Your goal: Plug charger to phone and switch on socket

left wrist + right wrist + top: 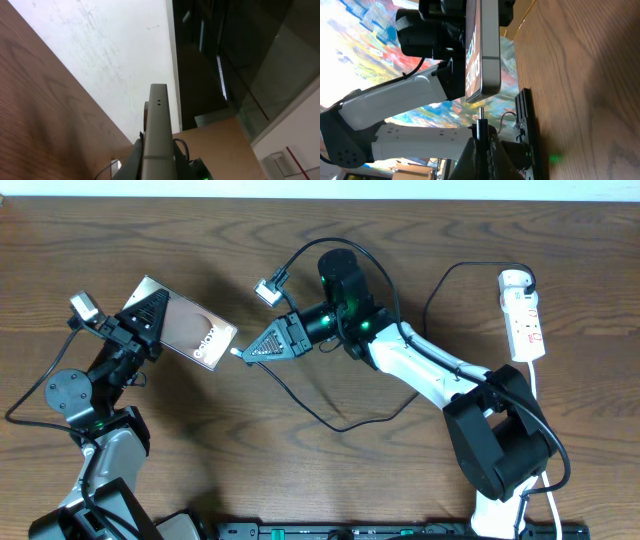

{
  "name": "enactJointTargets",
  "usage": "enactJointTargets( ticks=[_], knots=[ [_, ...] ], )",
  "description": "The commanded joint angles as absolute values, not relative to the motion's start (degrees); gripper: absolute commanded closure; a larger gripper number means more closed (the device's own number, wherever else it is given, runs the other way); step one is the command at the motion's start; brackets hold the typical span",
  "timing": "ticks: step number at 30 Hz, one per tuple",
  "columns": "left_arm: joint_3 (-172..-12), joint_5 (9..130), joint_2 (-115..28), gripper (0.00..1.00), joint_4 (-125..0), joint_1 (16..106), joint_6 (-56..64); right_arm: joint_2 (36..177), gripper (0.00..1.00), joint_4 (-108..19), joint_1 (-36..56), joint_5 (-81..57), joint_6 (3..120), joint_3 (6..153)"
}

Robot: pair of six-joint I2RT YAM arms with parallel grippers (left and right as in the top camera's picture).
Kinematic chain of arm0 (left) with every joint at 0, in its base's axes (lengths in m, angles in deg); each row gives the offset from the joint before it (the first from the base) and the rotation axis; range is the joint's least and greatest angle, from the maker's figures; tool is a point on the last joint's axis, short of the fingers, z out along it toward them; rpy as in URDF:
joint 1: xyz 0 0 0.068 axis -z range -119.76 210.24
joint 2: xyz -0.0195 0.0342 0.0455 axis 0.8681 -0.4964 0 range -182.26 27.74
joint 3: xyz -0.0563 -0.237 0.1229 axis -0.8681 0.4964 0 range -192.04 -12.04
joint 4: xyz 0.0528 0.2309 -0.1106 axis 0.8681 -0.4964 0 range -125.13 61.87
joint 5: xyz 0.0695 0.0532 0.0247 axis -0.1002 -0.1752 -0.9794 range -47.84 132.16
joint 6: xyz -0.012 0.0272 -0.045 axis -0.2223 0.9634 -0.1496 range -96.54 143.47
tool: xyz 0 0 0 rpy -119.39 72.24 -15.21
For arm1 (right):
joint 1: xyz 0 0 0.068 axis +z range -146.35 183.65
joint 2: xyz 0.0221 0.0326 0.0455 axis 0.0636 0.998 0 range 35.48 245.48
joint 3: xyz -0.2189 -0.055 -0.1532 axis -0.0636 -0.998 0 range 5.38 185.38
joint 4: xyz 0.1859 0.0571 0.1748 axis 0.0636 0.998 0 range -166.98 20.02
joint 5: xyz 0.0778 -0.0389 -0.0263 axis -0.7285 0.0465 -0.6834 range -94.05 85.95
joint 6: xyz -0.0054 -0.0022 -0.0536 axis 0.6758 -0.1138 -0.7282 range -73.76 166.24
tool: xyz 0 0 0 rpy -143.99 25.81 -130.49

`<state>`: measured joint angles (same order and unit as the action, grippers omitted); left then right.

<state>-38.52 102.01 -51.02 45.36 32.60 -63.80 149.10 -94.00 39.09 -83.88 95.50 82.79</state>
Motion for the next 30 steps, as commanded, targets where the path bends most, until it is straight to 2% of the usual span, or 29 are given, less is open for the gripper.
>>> enactJointTargets(
  ticks=[1, 30],
  knots=[
    [-38.3, 101.8, -50.5, 0.93, 46.1, 32.8, -64.9, 148.7, 0.99, -94.2, 39.3, -83.7, 96.0, 83.6],
    [-38.0, 99.3, -50.5, 0.93, 46.1, 32.8, -65.2, 148.7, 0.99, -97.5, 39.4, -81.5, 100.7, 83.6]
  ],
)
